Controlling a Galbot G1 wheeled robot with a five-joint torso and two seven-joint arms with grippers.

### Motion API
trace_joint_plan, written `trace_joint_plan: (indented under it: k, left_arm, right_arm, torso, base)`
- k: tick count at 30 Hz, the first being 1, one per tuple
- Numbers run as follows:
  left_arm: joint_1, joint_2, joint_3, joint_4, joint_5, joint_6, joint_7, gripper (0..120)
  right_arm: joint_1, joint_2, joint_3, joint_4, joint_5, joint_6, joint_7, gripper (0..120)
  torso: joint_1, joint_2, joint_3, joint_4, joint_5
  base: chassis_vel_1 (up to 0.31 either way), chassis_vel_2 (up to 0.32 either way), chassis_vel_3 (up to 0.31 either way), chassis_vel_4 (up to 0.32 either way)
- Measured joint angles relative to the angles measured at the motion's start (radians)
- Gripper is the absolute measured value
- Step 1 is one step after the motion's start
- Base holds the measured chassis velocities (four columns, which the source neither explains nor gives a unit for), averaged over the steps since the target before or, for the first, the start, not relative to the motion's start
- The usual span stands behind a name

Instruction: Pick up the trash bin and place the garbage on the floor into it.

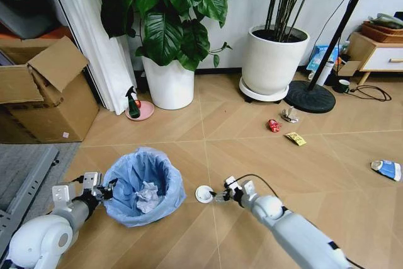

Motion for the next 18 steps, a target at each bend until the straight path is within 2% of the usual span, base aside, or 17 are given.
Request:
trace_joint_plan:
  k: [5,18]
  left_arm:
    - [0.000,0.003,-0.001,0.000,0.000,0.000,0.002,0]
    - [-0.008,0.000,0.010,0.009,0.001,0.000,0.007,0]
  right_arm:
    - [0.033,0.039,-0.001,-0.082,-0.032,0.002,0.002,100]
    - [0.052,0.069,0.016,-0.148,-0.069,0.011,0.000,100]
  torso:
    - [0.000,0.000,0.000,-0.0001,-0.0002]
    - [0.000,0.000,0.000,-0.0003,-0.0001]
  base:
    - [0.000,0.000,0.000,0.000]
    - [0.000,0.000,0.000,0.000]
